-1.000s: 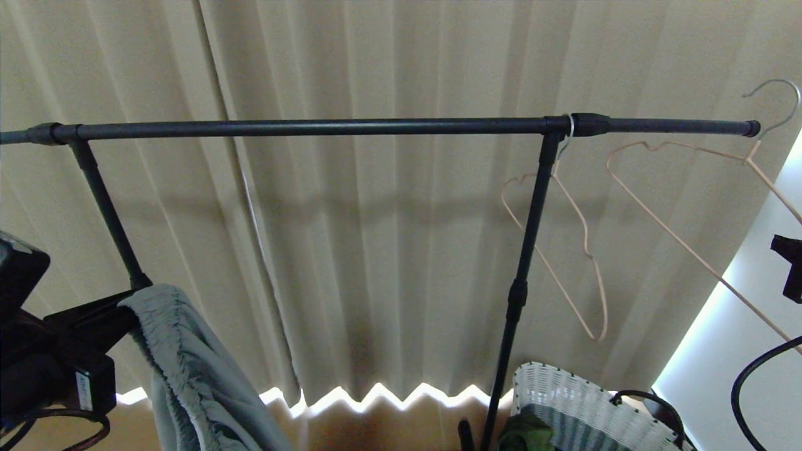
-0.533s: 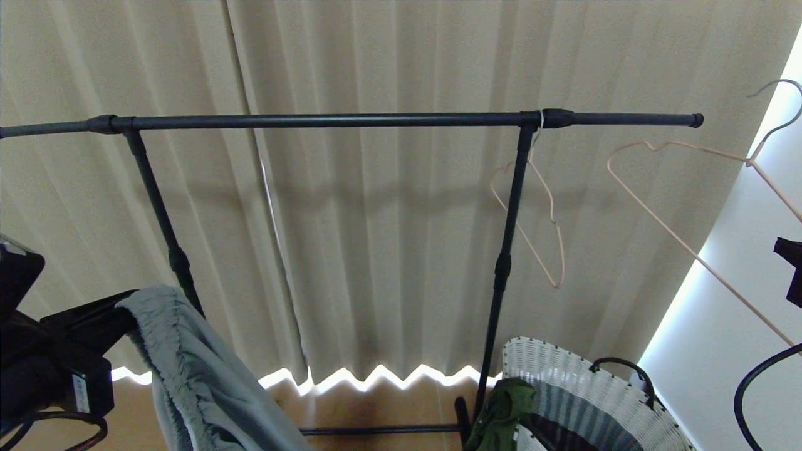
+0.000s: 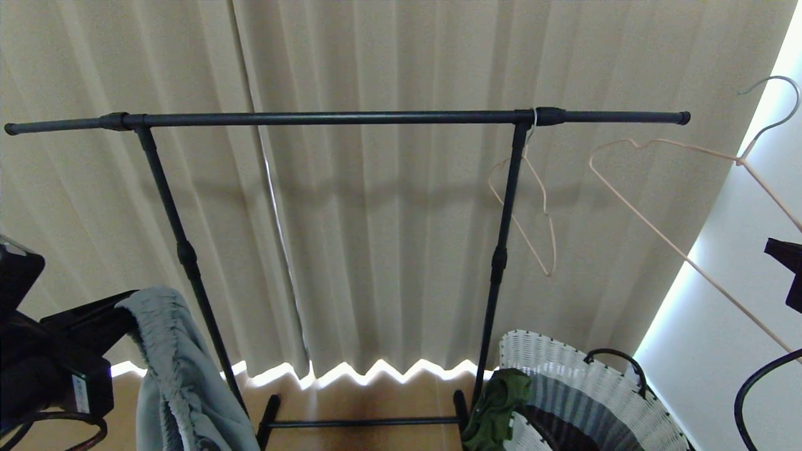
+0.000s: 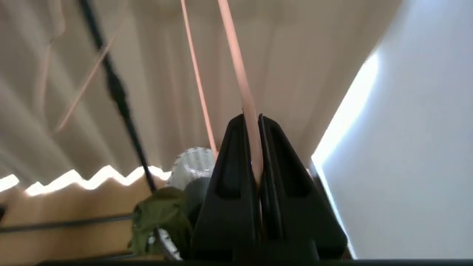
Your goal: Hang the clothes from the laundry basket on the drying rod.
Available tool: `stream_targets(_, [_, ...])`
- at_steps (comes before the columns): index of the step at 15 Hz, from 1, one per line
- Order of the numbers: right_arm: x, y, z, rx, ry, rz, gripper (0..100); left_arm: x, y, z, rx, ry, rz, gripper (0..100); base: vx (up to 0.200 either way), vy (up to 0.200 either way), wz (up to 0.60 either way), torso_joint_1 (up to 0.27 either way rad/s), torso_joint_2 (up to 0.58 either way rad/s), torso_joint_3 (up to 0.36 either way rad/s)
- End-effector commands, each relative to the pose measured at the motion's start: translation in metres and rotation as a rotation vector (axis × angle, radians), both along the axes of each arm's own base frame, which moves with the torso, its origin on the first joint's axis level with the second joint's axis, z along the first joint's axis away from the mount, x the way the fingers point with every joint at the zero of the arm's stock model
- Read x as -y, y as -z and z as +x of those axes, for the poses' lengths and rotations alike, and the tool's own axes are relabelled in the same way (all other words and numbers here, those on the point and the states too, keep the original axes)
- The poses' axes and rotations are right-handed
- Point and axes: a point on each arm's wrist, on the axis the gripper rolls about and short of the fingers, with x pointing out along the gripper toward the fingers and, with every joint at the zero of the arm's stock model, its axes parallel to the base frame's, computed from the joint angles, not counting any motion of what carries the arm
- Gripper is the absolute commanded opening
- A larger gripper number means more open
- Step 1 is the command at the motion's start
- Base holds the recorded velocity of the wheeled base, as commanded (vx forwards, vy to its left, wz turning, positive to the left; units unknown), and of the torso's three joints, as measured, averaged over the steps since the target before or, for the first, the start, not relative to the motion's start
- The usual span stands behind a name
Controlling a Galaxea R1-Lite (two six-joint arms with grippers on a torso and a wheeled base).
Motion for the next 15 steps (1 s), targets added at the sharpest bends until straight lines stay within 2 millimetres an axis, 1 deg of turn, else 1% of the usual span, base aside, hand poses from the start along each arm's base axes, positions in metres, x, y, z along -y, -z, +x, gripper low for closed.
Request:
stream_targets(1, [0.000,0.000,-0.006,0.008,-0.006,-0.001,0,0.000,0.000,0.001,-0.001,0.000,0.002,0,0.000,0.000,0.00,0.000,0.00,0.000])
stream_targets(2, [0.000,0.000,-0.006,0.010,-0.006,-0.001,0,0.000,0.001,0.001,-0.004,0.000,0.003,0,0.000,0.000,0.00,0.000,0.00,0.000])
stream_targets(6, [-0.001,-0.002,-0.009,0.022,-0.008,0.000,0,0.000,0.000,0.001,-0.004,0.000,0.002,0,0.000,0.200,0.00,0.004,0.00,0.001])
stream_targets(11, [-0.009,-0.007,-0.016,0.058,-0.072,0.037,0,0.001,0.000,0.002,-0.002,-0.001,0.003,0,0.000,0.200,0.00,0.008,0.00,0.002])
stream_targets(15, [-0.009,-0.006,-0.016,0.058,-0.078,0.038,0,0.001,0.000,0.002,-0.004,-0.001,0.004,0,0.000,0.200,0.00,0.005,0.00,0.002])
